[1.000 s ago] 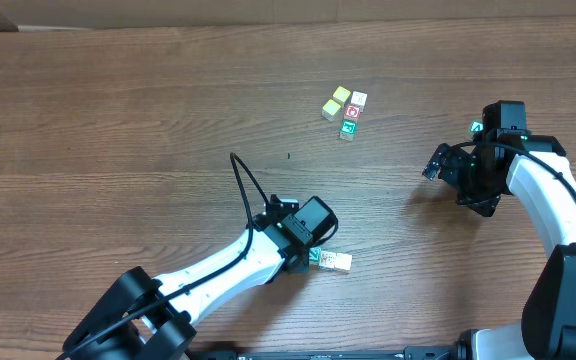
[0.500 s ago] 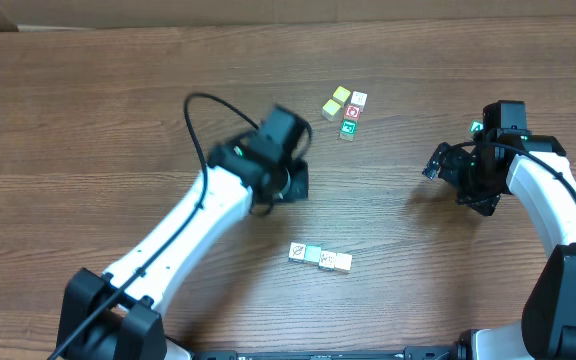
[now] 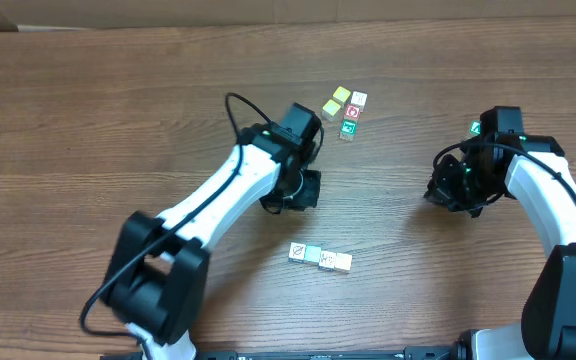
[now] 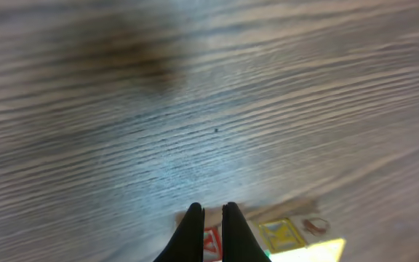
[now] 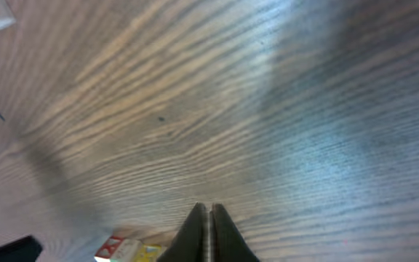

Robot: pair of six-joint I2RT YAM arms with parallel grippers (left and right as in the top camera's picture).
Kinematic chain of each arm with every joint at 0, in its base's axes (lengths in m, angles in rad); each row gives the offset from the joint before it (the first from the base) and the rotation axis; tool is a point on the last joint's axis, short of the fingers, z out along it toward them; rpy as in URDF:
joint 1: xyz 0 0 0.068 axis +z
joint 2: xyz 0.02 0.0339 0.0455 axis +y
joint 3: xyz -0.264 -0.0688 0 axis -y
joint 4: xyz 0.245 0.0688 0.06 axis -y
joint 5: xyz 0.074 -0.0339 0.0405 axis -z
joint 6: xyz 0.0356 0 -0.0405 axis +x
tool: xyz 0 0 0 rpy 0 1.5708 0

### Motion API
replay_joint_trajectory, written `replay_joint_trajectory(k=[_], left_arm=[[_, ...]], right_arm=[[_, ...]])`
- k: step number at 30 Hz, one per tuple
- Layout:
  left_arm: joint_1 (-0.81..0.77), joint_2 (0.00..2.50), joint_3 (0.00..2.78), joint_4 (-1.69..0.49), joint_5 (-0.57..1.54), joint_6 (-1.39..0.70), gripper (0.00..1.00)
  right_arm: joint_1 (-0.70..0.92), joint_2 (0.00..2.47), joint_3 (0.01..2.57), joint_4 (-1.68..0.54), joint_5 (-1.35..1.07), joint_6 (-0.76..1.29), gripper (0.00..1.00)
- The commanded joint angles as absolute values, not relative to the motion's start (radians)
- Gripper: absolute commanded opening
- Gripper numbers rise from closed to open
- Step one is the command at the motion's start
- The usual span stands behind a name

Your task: Flip 3 blocks

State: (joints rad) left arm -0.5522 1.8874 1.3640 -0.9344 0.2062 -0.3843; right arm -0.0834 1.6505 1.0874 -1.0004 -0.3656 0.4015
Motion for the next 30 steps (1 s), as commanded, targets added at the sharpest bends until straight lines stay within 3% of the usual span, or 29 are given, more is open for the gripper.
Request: replay_joint_trajectory(k=[1, 3, 4, 5, 30], left_arm=[[-0.556, 1.946, 1.366, -0.935, 0.219, -0.363, 0.04], [-0.558, 1.966, 1.366, -0.948, 0.229, -0.363, 0.04], [-0.560, 1.974, 1.366, -0.955, 0.233, -0.363, 0.04], [-0.563, 1.979, 1.365, -0.960, 0.237, -0.363, 0.04], [-0.667, 1.990, 1.357, -1.081, 0.097, -0.525, 0.04]], right_arm=[[-0.076, 1.647, 1.058, -1.003, -0.274, 0.391, 0.45], [-0.076, 1.647, 1.043, -1.002, -0.246, 0.392, 0.63], [-0.076, 1.647, 1.038, -1.001, -0.246, 0.392, 0.91], [-0.076, 1.647, 1.036, -1.000, -0.247, 0.392, 1.00], [-0.076, 1.647, 1.035, -0.838, -0.247, 0.392, 1.00]])
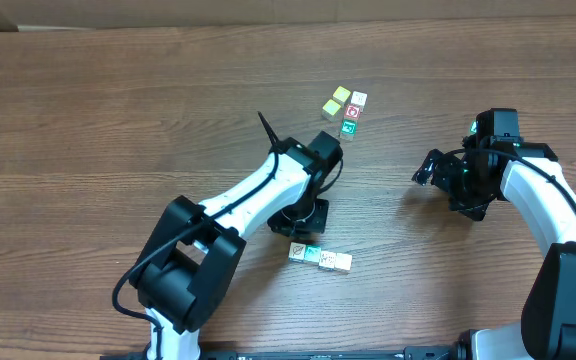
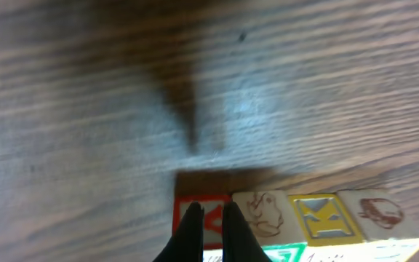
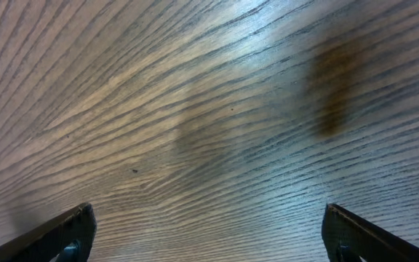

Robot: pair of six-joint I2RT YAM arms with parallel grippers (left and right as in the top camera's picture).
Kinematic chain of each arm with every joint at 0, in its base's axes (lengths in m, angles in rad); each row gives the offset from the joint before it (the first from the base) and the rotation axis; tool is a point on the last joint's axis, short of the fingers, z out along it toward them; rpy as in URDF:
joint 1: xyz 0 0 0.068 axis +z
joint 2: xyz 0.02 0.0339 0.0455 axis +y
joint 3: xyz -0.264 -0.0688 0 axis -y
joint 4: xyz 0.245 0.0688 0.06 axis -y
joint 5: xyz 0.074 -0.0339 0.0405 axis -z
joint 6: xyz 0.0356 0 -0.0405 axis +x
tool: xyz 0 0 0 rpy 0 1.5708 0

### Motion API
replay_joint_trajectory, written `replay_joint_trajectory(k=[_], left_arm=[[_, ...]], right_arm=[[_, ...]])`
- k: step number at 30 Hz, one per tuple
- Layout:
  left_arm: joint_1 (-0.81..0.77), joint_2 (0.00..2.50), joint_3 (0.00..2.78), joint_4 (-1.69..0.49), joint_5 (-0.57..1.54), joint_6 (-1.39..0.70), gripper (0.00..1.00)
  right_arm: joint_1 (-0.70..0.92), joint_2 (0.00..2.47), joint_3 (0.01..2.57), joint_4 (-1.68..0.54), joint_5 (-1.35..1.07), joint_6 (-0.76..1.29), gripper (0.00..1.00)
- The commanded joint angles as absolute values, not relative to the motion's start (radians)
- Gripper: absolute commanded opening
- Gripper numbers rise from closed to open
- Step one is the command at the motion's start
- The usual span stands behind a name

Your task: Flip 3 blocks

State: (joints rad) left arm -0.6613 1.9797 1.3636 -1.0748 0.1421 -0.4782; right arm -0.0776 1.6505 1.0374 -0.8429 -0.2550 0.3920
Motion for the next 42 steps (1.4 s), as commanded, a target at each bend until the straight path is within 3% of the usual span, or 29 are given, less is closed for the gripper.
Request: replay_joint_trajectory(k=[1, 14, 42], left_arm=[[-0.668, 1.990, 1.357, -1.085, 0.097, -0.525, 0.04], [-0.669, 1.988, 1.357, -0.974, 0.104, -0.534, 0.04], [-0.704, 1.988, 1.357, -1.103, 0.097, -0.584, 0.04]], right_arm=[[-0.076, 1.647, 1.035, -0.838, -0.247, 0.392, 1.00], [-0.076, 1.647, 1.035, -0.838, -0.247, 0.392, 1.00], [-0.076, 1.647, 1.035, -0.838, -0.247, 0.392, 1.00]])
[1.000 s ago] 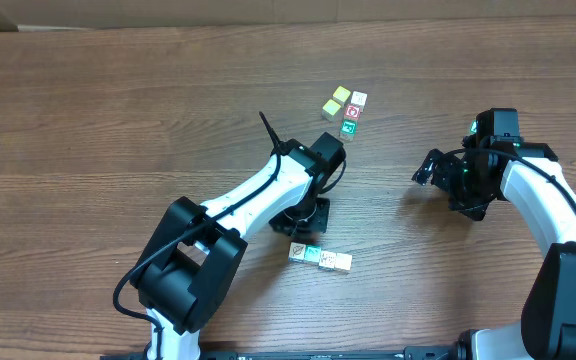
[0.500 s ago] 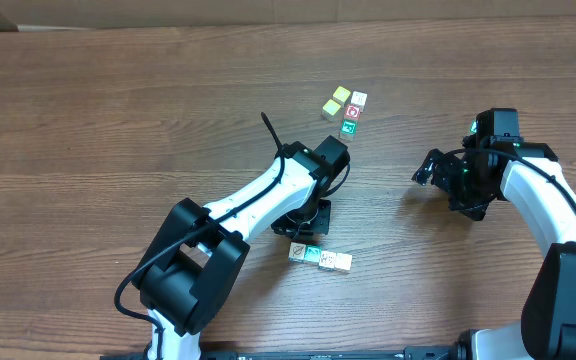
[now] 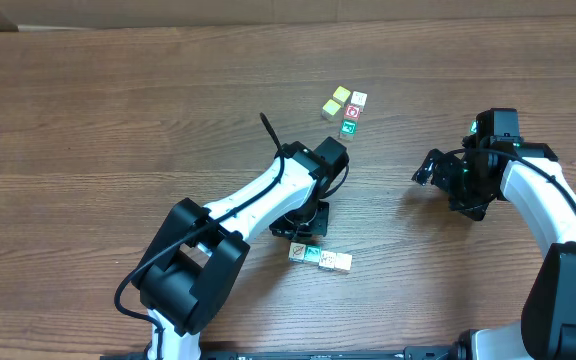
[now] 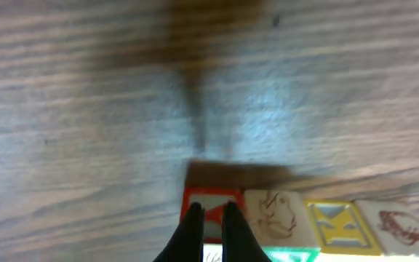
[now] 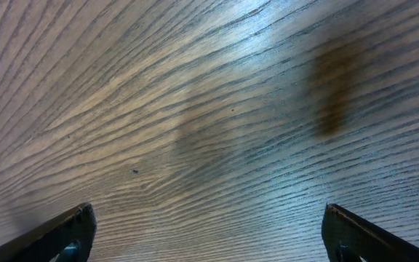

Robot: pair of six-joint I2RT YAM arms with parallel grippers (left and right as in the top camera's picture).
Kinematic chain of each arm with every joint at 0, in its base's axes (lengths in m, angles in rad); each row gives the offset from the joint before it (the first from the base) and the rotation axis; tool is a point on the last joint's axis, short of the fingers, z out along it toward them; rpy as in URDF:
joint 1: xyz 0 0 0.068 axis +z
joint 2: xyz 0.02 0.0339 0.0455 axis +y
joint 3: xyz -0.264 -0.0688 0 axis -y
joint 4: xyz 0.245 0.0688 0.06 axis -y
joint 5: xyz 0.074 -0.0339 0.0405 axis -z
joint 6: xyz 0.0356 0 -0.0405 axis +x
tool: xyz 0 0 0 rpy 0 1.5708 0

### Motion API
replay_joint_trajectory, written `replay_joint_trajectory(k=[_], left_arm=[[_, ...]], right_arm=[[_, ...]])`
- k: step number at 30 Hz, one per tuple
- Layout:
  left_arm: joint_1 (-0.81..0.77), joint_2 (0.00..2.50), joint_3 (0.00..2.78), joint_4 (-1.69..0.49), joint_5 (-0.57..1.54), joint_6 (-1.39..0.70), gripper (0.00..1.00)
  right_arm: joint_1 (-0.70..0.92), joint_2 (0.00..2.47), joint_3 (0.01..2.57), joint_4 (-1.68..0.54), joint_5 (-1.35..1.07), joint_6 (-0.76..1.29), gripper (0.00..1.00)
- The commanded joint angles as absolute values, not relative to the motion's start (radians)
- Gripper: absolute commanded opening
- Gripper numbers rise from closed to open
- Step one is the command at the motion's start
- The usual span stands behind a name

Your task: Flip 3 blocks

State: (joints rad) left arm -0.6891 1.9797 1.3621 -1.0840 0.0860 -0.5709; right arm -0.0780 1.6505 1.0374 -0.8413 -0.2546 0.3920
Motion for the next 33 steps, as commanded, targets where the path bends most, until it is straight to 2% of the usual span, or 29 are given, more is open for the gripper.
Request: replay_joint_trajectory(k=[1, 9, 19, 33], left_arm=[[-0.707, 1.988, 1.357, -1.109, 0.097, -0.584, 0.04], [-0.707, 1.988, 1.357, -1.113, 0.104, -0.584, 0.04], [-0.714, 1.988, 1.357, -0.974, 0.097, -0.588, 0.04], [-0.762, 1.988, 1.357, -1.030, 0.098, -0.592, 0.04]], right_arm=[[-0.076, 1.647, 1.035, -0.838, -0.247, 0.392, 1.00], [-0.076, 1.647, 1.035, -0.838, -0.247, 0.392, 1.00], [-0.076, 1.647, 1.035, -0.838, -0.247, 0.392, 1.00], [-0.076, 1.647, 1.035, -0.838, -0.247, 0.392, 1.00]])
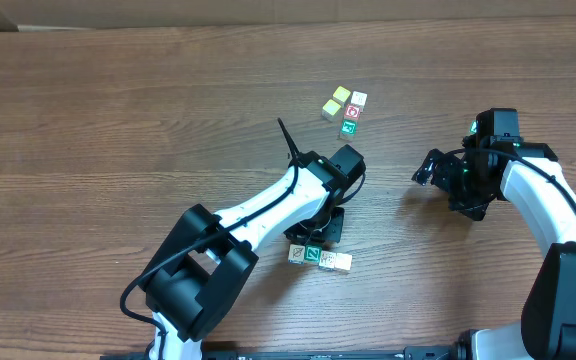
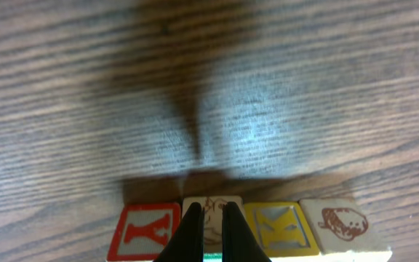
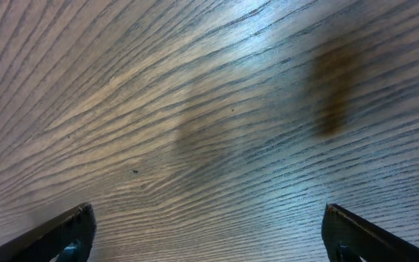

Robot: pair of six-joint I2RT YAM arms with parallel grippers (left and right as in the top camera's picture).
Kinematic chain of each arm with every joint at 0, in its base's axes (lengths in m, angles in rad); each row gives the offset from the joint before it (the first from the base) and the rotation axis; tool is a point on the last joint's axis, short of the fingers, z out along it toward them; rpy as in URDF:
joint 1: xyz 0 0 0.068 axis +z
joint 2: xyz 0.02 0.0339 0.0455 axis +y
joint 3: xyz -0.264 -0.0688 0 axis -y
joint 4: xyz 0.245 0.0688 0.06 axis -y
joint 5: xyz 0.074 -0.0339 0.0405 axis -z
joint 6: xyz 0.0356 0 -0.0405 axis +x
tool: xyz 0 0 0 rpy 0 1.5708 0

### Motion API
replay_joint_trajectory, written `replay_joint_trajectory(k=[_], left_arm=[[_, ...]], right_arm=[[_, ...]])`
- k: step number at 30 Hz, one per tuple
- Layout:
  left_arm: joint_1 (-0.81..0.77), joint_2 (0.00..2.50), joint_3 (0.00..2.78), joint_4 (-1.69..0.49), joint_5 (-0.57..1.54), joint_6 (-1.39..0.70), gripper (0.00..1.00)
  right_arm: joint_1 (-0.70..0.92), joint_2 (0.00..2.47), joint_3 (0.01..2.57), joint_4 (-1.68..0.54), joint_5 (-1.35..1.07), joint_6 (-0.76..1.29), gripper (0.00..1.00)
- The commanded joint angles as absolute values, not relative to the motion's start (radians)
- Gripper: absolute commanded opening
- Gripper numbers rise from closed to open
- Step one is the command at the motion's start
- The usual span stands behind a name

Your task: Flip 3 blocks

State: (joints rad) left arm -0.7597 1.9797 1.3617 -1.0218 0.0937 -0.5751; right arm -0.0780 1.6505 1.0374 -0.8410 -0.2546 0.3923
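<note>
A short row of blocks lies at the front middle of the table. From the left wrist the row shows side faces: a red Y block, a white block with a drawing, a yellow K block and a white block with a brown drawing. My left gripper is shut, its tips just in front of the white drawing block; in the overhead view the left gripper hangs right behind the row. My right gripper is open over bare wood, far to the right of the row.
A second cluster of several blocks, yellow, white, red and green, sits at the back middle. The right arm rests along the table's right side. The wooden table stretches out to the left.
My shut left gripper has shifted to the right along the row, from the red Y block to the white drawing block beside it. The right gripper has not moved.
First both grippers were shut, the left one between the two block groups. Then the left gripper stood behind the front row at the red block and the right gripper was open. The left gripper stayed there, and now it fronts the white drawing block.
</note>
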Motion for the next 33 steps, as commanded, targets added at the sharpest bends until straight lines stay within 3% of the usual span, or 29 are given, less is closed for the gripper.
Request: replay_joint_trajectory(k=[1, 21, 33], left_arm=[[-0.760, 1.988, 1.357, -1.037, 0.098, -0.596, 0.04], [-0.751, 1.988, 1.357, -0.941, 0.106, -0.611, 0.04], [-0.786, 1.988, 1.357, -0.995, 0.105, -0.630, 0.04]], right_arm=[[-0.076, 1.647, 1.035, -0.838, -0.247, 0.392, 1.00], [-0.076, 1.647, 1.035, -0.838, -0.247, 0.392, 1.00], [-0.076, 1.647, 1.035, -0.838, -0.247, 0.392, 1.00]])
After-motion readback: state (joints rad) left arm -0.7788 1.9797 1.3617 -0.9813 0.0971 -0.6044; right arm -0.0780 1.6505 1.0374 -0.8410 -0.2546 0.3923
